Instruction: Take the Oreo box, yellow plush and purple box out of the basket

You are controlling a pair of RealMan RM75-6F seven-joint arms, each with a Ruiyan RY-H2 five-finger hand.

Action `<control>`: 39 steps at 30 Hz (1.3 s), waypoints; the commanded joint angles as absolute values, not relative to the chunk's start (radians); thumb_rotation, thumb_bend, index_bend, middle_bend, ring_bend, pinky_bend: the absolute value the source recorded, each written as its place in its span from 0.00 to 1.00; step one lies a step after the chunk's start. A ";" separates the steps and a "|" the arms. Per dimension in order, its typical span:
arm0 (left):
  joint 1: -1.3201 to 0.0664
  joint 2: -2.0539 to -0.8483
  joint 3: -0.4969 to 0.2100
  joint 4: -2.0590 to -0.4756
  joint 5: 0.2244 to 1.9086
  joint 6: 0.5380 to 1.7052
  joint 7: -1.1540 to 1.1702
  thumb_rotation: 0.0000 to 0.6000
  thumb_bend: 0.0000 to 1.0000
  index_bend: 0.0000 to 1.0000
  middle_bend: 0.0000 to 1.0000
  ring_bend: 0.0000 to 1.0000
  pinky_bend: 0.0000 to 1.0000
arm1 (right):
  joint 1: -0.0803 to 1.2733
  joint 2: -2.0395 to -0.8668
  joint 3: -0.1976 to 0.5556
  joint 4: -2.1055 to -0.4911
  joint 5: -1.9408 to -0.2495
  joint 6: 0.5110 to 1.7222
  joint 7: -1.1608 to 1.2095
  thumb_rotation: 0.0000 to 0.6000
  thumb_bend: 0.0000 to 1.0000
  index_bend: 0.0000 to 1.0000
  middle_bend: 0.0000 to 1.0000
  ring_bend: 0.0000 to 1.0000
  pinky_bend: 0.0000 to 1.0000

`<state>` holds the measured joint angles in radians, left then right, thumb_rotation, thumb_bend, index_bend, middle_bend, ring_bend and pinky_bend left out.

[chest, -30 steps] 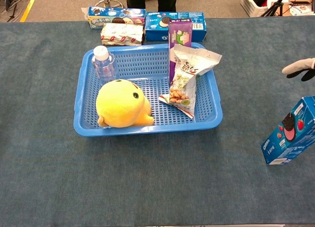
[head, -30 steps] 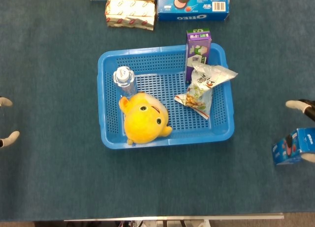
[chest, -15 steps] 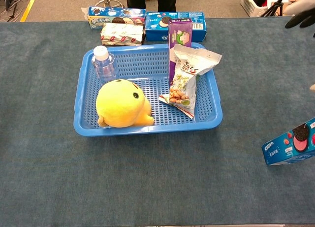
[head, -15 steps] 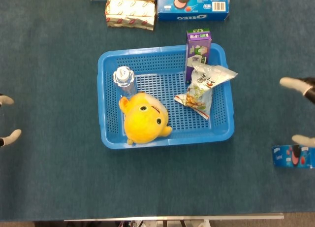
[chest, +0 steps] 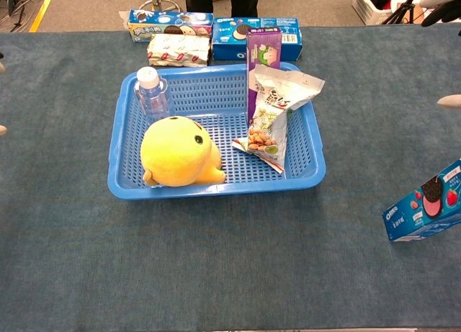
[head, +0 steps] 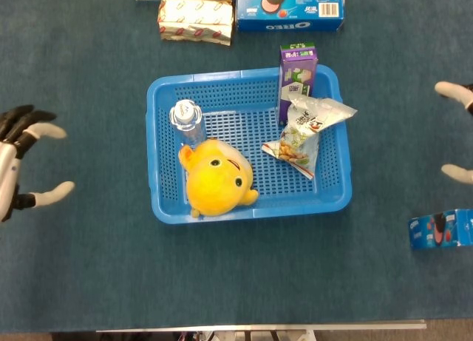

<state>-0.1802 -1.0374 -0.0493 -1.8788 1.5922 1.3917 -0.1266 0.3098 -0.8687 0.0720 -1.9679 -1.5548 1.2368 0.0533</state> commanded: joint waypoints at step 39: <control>-0.371 -1.135 0.008 -2.038 1.744 1.142 -0.120 1.00 0.00 0.09 0.00 0.00 0.14 | 0.421 -0.933 0.161 -1.873 -1.453 1.180 0.010 1.00 0.00 0.18 0.27 0.21 0.30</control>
<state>-0.3542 -1.1044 0.0141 -2.0587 1.7551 1.1629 -0.1487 0.4215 -0.9337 0.1609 -1.8734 -1.4535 1.1793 0.0099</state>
